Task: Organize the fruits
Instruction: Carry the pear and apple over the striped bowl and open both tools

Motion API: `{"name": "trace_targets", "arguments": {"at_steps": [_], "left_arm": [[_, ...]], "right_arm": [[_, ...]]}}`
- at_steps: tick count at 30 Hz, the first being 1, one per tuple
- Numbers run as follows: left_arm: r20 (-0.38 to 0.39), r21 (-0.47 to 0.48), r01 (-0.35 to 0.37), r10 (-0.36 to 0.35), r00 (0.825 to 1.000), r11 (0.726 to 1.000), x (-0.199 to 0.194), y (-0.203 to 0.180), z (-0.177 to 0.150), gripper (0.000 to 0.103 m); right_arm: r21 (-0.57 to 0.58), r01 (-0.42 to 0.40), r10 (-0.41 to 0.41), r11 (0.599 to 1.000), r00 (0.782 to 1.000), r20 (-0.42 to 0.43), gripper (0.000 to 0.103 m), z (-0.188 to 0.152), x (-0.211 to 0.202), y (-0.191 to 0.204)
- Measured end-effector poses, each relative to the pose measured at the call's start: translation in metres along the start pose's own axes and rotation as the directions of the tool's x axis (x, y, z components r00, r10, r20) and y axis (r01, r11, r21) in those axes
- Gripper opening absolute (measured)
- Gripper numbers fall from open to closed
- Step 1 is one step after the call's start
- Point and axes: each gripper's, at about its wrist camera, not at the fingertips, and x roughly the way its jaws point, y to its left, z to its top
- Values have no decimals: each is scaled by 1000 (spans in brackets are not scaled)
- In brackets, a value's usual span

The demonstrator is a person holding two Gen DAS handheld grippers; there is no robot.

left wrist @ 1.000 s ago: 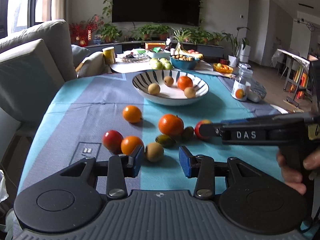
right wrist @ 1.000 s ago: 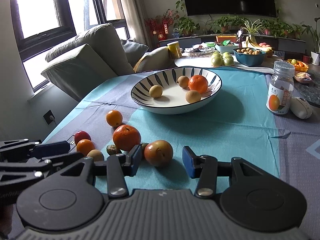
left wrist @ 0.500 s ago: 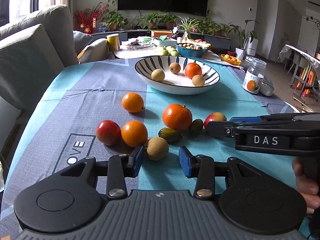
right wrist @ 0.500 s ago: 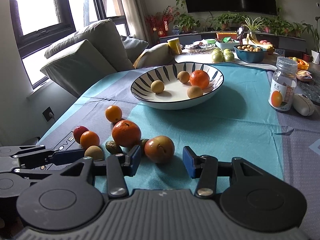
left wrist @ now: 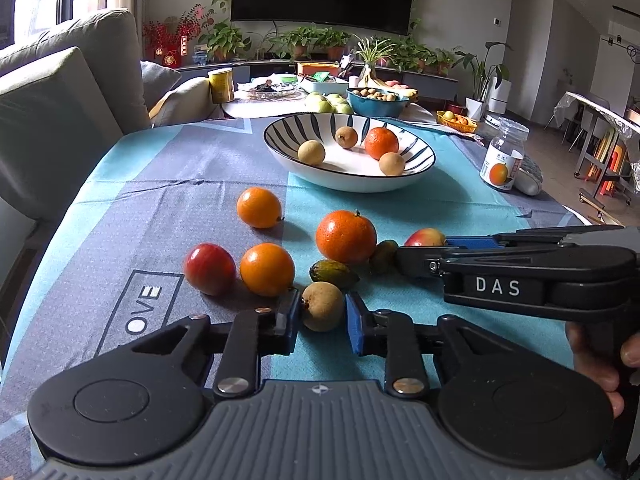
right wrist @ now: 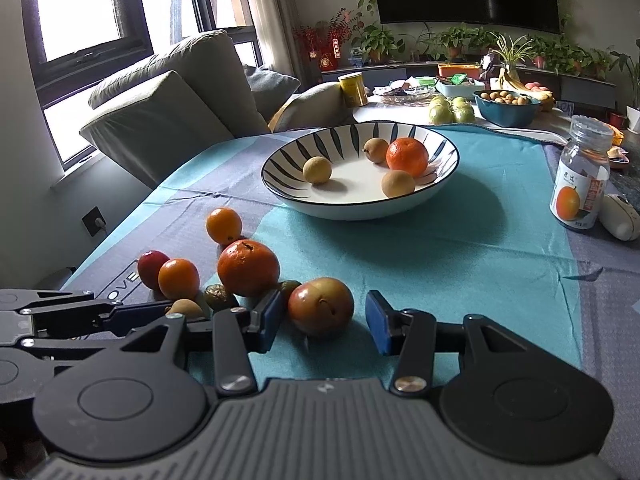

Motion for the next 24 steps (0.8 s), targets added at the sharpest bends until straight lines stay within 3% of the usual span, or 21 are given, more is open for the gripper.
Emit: {"name": "trace_targets", "arguments": {"at_steps": [10, 24], "left_arm": [[57, 25, 23, -24, 998, 999, -14, -8, 13, 23], [93, 31, 23, -26, 995, 999, -3, -12, 35, 23]], "right_arm": [[-1, -18, 18, 1000, 999, 41, 78, 8, -15, 2], [18, -9, 7, 1000, 996, 93, 78, 25, -15, -4]]}}
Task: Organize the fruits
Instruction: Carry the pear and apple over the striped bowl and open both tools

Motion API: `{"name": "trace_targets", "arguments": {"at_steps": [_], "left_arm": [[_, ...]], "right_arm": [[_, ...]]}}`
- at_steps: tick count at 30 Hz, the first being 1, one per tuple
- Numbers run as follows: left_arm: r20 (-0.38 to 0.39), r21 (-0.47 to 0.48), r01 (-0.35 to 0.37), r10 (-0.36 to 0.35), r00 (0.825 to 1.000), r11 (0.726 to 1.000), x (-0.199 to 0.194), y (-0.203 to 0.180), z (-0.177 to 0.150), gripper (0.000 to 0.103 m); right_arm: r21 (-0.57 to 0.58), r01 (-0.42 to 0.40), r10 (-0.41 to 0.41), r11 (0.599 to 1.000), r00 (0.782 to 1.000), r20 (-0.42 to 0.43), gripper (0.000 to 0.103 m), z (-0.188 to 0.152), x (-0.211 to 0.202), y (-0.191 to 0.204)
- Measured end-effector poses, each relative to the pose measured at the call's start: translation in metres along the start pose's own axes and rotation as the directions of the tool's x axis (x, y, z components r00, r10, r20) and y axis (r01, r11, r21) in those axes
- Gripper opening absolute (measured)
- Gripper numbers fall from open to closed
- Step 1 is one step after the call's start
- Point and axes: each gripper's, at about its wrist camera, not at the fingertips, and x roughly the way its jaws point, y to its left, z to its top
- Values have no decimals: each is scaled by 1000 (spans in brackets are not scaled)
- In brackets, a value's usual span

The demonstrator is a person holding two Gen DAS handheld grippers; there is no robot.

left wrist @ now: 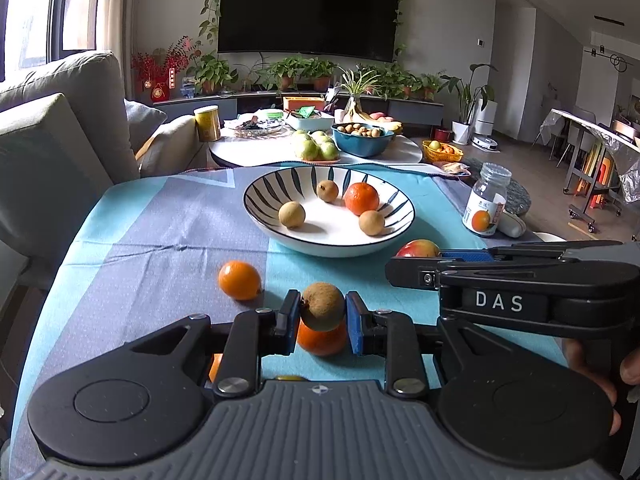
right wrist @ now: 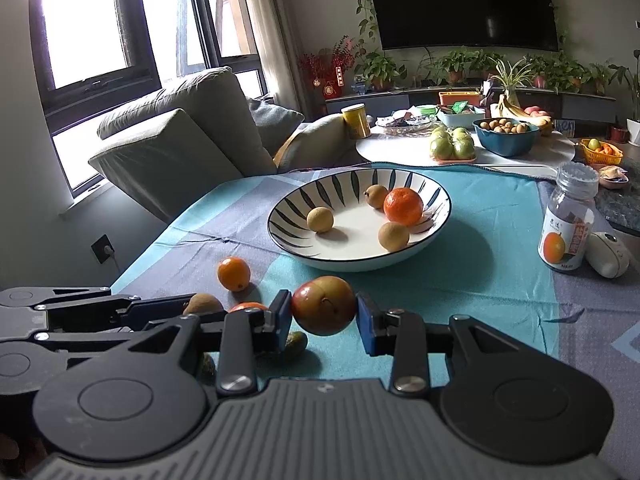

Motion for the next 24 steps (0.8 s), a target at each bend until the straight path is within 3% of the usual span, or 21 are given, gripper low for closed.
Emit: {"name": "trace_targets", "arguments": {"at_steps": [9, 24], "left_arm": [[32, 19, 8, -9, 999, 1000, 19, -1, 22, 23], [10, 42, 16, -16, 1000, 999, 67, 1, 45, 23]], "right_arm": [[25, 17, -17, 1000, 1000, 24, 78, 12, 8, -10], [83, 48, -53, 995, 997, 57, 78, 31, 24, -34]]}}
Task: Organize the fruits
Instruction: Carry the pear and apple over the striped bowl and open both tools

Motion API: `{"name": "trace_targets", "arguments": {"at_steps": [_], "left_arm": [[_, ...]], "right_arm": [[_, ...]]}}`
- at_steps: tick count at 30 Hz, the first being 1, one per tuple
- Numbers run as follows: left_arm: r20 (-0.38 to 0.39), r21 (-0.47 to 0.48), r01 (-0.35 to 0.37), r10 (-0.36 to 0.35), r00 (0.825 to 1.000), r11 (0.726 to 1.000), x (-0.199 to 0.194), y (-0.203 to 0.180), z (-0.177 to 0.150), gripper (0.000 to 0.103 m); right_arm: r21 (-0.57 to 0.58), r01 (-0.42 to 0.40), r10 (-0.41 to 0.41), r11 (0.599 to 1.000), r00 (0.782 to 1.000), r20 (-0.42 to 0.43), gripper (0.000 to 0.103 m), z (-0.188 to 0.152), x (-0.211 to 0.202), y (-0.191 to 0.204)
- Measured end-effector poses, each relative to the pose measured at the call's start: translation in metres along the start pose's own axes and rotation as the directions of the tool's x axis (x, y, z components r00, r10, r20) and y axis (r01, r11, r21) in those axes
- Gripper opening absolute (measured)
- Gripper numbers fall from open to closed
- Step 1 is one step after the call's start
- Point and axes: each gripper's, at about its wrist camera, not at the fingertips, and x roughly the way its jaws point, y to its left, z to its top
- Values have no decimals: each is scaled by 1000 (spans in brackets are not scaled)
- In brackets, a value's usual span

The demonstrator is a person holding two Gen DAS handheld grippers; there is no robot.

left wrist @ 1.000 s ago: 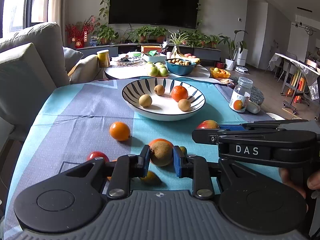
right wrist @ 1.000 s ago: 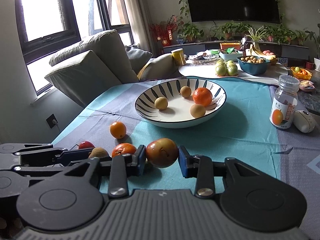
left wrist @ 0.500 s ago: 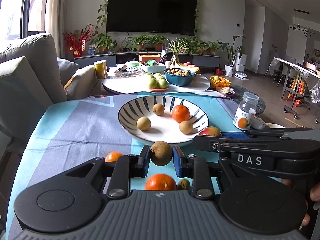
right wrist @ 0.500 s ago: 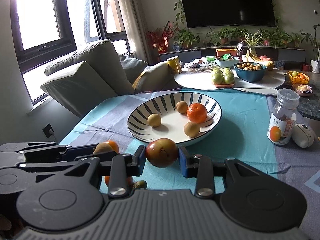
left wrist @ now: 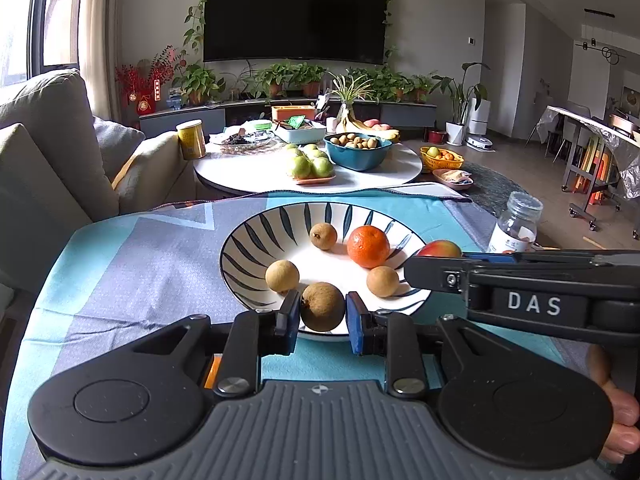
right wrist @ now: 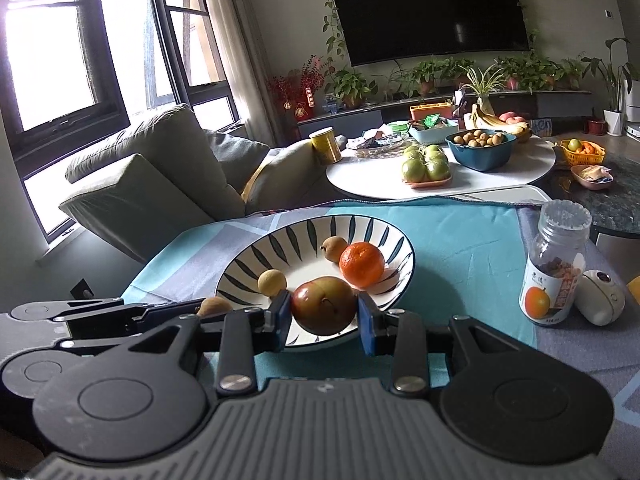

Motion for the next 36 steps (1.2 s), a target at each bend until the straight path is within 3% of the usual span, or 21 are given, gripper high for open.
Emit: {"name": "trace_targets", "arguments": {"at_steps": [14, 36], "left_arm": [[-3, 13, -20, 20, 1000, 1000, 28, 4, 3, 25], [14, -21, -76, 77, 997, 997, 10, 16, 1, 29]], "right_arm": [[9, 12, -12, 1000, 1000, -6, 78, -1, 11, -4], [-12, -9, 8, 1000, 999, -32, 78, -6, 17, 1]]}}
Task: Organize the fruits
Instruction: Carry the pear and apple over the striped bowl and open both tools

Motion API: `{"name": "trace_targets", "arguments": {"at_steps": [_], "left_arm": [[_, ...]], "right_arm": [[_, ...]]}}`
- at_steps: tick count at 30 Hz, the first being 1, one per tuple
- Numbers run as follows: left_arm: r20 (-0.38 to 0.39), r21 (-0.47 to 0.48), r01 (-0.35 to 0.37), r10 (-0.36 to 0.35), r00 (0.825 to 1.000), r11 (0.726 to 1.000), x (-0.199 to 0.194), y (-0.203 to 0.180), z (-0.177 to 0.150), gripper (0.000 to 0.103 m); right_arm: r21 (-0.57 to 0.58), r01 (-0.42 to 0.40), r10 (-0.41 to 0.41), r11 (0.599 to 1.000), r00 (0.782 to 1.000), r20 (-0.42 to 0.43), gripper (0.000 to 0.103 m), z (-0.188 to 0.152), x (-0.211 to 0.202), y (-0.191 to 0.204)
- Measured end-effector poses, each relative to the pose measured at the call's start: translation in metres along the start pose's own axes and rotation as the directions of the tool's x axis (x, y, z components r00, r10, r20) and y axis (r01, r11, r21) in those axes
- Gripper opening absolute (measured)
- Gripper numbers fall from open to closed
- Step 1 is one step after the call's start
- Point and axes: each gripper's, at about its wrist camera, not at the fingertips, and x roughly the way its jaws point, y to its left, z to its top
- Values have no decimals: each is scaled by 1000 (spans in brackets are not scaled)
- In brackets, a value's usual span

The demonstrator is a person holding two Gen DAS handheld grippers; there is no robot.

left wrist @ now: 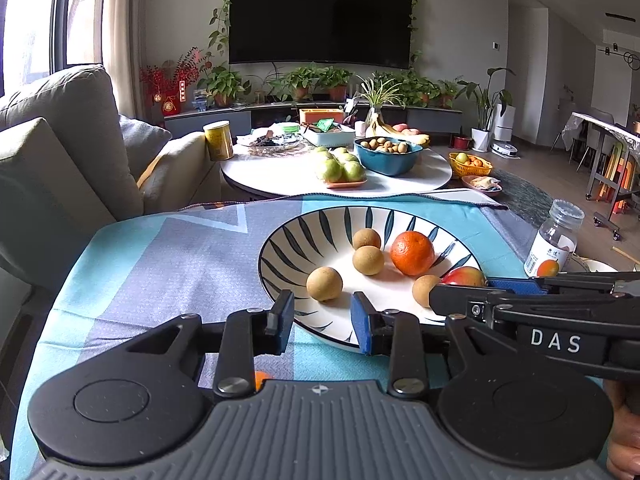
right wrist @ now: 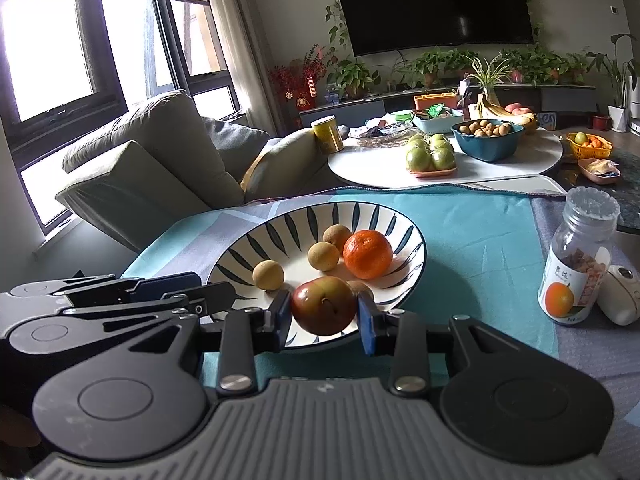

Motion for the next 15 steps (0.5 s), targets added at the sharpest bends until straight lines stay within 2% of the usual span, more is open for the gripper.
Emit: {"name": "trace_targets", "arguments": {"at_steps": [15], "left_arm": [[-3, -1, -6, 6, 1000, 1000, -2, 0, -1, 29]], "right_arm": [[-12, -1, 1, 1000, 1000, 3, 78, 0, 0, 3]]}}
